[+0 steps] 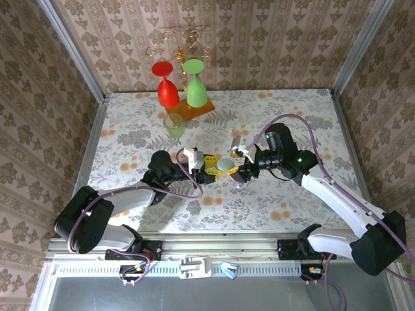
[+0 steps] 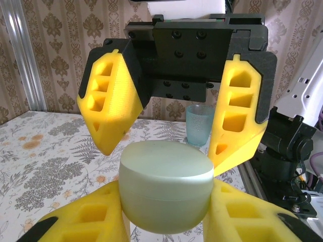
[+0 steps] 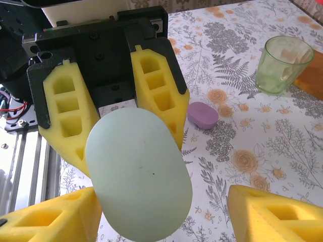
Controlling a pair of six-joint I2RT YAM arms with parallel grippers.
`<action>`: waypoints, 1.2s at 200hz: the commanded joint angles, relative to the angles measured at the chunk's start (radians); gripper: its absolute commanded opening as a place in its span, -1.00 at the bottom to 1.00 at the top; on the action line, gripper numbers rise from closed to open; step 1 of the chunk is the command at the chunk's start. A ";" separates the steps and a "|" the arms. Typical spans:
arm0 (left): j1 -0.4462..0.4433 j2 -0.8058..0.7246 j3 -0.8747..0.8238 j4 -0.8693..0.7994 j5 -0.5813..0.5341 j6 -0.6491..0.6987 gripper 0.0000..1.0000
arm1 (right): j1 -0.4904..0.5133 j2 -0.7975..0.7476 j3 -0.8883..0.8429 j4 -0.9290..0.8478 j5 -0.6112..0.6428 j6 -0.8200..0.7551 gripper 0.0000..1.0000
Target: Insert the wireless bluetooth earbuds into the charging case
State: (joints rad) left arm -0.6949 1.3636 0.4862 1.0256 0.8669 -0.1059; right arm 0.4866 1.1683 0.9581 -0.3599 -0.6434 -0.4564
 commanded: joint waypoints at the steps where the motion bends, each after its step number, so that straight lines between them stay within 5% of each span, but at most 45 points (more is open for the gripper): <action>1: 0.004 -0.027 -0.016 0.019 0.035 -0.009 -0.56 | -0.013 -0.025 -0.014 0.045 0.032 0.027 0.33; 183: 0.009 -0.030 -0.023 0.028 0.052 -0.012 -0.56 | -0.036 -0.051 -0.040 0.166 0.119 0.125 0.37; 240: 0.013 -0.026 -0.022 0.031 0.049 -0.013 -0.56 | -0.037 -0.039 -0.023 0.098 -0.016 0.072 0.28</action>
State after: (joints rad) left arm -0.6800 1.3582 0.4641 1.0241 0.8913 -0.1059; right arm 0.4538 1.1286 0.9268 -0.2203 -0.5652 -0.3611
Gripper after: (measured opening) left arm 0.334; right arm 0.669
